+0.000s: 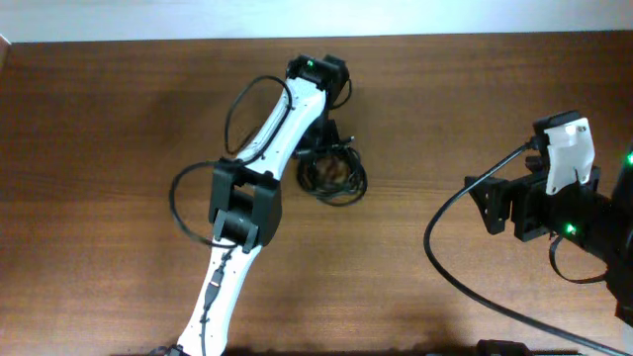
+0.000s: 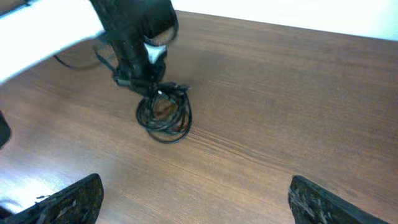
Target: Untangle cables
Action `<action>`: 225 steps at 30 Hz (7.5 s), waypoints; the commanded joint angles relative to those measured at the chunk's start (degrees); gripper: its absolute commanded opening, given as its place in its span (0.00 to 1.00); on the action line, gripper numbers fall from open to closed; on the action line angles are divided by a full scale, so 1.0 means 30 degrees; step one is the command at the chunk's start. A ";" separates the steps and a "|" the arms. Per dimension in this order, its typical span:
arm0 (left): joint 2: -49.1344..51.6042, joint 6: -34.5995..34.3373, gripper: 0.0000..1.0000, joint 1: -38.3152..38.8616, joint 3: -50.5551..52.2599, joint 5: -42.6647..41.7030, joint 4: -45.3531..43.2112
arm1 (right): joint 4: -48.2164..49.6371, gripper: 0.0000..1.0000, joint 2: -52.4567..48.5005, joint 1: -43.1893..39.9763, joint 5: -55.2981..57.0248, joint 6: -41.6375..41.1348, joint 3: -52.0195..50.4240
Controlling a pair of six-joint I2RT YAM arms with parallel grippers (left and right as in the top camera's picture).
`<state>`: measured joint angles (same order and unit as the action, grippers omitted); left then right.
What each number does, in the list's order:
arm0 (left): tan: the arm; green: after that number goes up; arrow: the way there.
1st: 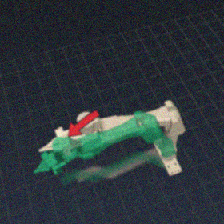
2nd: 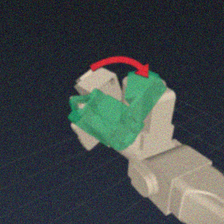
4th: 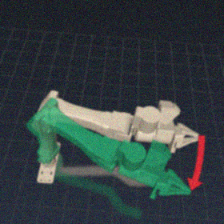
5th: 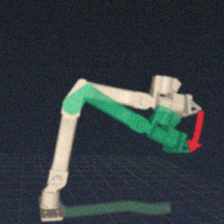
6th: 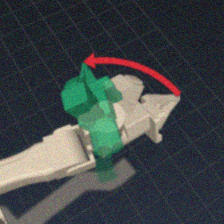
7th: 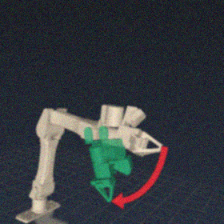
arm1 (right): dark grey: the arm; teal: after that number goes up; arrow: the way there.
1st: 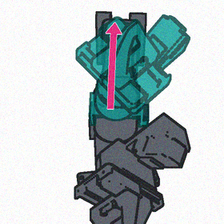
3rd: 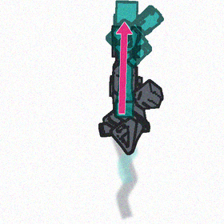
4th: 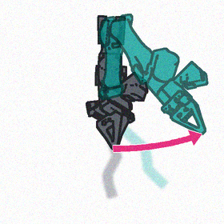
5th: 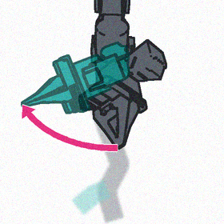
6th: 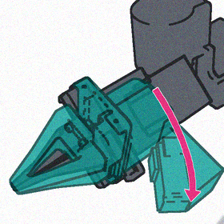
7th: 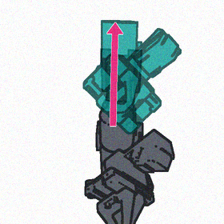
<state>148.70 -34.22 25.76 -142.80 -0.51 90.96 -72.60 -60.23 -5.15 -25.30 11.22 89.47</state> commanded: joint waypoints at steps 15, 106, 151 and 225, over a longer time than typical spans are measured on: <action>-1.3107 0.2885 0.00 0.0044 -0.7497 -0.0692 -0.1792 | 0.0211 0.83 -0.1909 0.1129 -0.1829 0.1275 0.0270; -1.5795 0.7031 0.99 0.2739 -0.6273 0.7118 -0.0474 | 0.6929 0.93 -2.2338 0.0867 0.8364 -0.8335 0.1727; -1.3573 0.3854 0.99 0.2688 -0.6237 1.3493 0.1858 | 1.5905 0.04 -3.0745 -0.6747 1.6939 -2.1194 1.3435; -1.1708 0.4991 0.99 0.2470 -0.6164 1.3449 0.0211 | 1.2182 0.04 -3.0192 -0.5042 0.8561 0.1690 1.1424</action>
<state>113.38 -19.51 33.61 -161.36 39.83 90.74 -36.14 -147.57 -18.48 -0.12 15.35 125.12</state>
